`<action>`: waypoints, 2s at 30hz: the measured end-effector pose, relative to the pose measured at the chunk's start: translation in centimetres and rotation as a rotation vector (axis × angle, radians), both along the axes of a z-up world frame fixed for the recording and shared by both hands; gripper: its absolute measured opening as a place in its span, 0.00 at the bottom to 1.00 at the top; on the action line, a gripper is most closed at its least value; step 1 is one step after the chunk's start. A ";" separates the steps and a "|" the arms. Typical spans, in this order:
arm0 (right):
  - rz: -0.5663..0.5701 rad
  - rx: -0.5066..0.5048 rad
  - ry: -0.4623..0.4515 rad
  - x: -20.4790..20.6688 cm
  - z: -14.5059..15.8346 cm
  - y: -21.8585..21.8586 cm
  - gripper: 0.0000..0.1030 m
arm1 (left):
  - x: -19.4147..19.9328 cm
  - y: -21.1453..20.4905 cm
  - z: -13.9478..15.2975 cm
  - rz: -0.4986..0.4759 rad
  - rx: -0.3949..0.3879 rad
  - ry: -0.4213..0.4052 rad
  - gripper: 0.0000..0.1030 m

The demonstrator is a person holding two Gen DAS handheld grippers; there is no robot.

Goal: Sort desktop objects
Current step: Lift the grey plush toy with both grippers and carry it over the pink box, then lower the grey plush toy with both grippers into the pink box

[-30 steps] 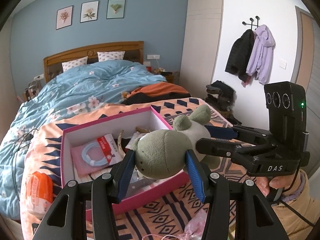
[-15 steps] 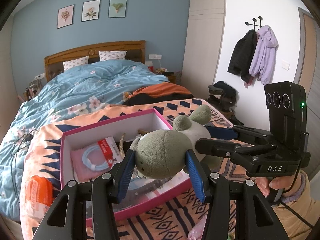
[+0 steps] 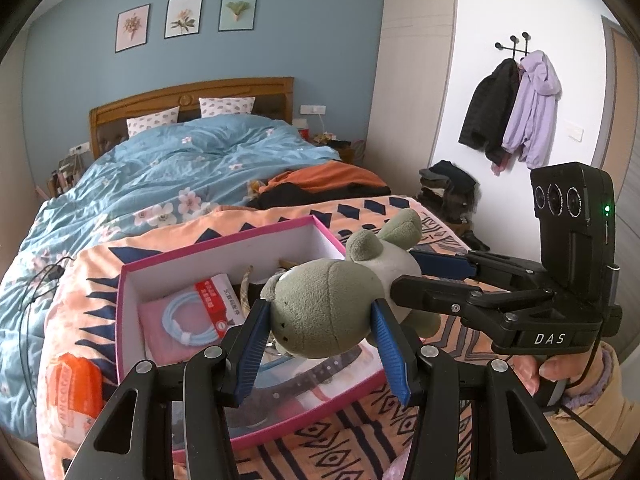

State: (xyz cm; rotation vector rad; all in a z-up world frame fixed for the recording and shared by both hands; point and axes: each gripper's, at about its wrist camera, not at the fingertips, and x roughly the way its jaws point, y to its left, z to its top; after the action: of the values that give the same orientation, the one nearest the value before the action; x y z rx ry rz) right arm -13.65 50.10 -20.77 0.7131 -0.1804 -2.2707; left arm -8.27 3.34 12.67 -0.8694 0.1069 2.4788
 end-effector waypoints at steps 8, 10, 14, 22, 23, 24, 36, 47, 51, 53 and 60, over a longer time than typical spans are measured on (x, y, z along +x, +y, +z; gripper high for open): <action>-0.006 0.007 -0.005 -0.7 -0.3 -0.2 0.56 | -0.6 0.3 -0.5 0.003 -0.009 -0.009 0.51; -0.006 0.006 -0.011 -1.1 -0.5 -0.2 0.56 | -0.8 0.3 -0.6 0.005 -0.007 -0.012 0.51; -0.008 0.006 -0.013 -1.6 -0.6 -0.2 0.56 | -1.1 0.4 -0.7 0.006 -0.007 -0.017 0.51; -0.015 0.017 -0.017 -2.3 -0.8 -0.4 0.56 | -1.9 0.4 -0.9 0.013 -0.014 -0.027 0.51; -0.017 0.021 -0.016 -2.4 -0.7 -0.4 0.56 | -2.0 0.4 -1.0 0.014 -0.017 -0.026 0.51; -0.018 0.024 -0.016 -2.5 -0.8 -0.5 0.56 | -2.1 0.5 -1.0 0.015 -0.019 -0.026 0.51; -0.025 0.039 -0.027 -4.2 -1.3 -0.8 0.56 | -3.1 0.7 -1.5 0.024 -0.011 -0.046 0.51; -0.029 0.053 -0.039 -5.4 -1.9 -1.0 0.56 | -4.5 0.9 -2.1 0.032 -0.001 -0.069 0.51; -0.028 0.056 -0.041 -5.6 -2.0 -1.0 0.56 | -4.9 0.8 -2.4 0.035 0.000 -0.070 0.51; -0.029 0.057 -0.043 -5.8 -2.1 -1.1 0.56 | -4.9 0.8 -2.3 0.035 0.002 -0.072 0.51; -0.031 0.060 -0.049 -6.2 -2.2 -1.3 0.56 | -5.5 0.7 -2.7 0.039 0.000 -0.076 0.51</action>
State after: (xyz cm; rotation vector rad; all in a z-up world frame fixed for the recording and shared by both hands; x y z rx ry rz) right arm -19.90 48.83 -22.99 0.8023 -0.1477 -2.2975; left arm -13.73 4.02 9.97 -0.9732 0.0641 2.4777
